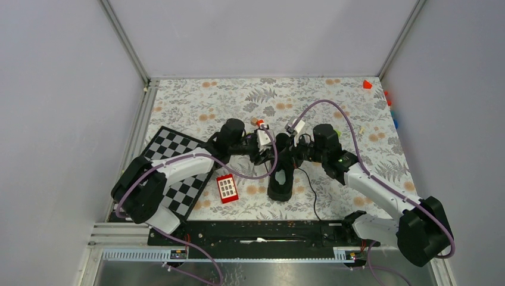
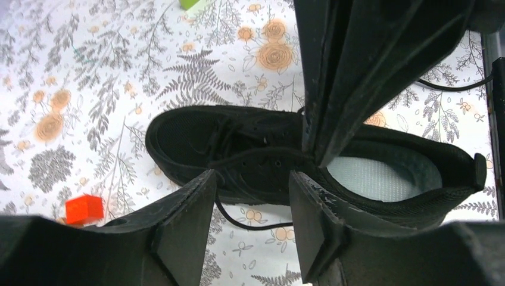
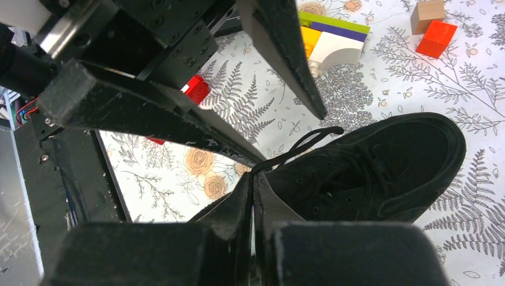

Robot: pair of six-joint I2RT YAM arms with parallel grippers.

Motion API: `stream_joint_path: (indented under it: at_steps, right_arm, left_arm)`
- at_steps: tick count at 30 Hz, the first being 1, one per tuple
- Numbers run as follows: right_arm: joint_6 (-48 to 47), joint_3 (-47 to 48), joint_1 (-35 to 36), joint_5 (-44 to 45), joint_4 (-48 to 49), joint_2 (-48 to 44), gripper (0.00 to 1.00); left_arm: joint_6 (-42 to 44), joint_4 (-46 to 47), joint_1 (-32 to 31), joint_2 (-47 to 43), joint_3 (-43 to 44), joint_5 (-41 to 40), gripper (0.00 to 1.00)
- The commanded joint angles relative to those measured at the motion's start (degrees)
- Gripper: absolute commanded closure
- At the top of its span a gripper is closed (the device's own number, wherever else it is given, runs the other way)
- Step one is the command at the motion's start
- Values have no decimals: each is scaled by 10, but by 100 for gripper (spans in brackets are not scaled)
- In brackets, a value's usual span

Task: Tie the shoes
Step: Wrap the shoelace around the shoelace.

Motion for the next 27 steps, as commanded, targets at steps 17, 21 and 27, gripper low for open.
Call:
stream_joint_path:
  at_steps: [17, 21, 27]
  right_arm:
    - [-14, 31, -10, -49, -30, 10, 100]
    - [-12, 29, -13, -33, -30, 3, 100]
    - [-6, 19, -20, -23, -17, -11, 100]
  left_arm:
    - [42, -27, 5, 53, 90, 75, 100]
    - [28, -20, 5, 32, 72, 63, 100]
    - [6, -28, 6, -30, 23, 40, 100]
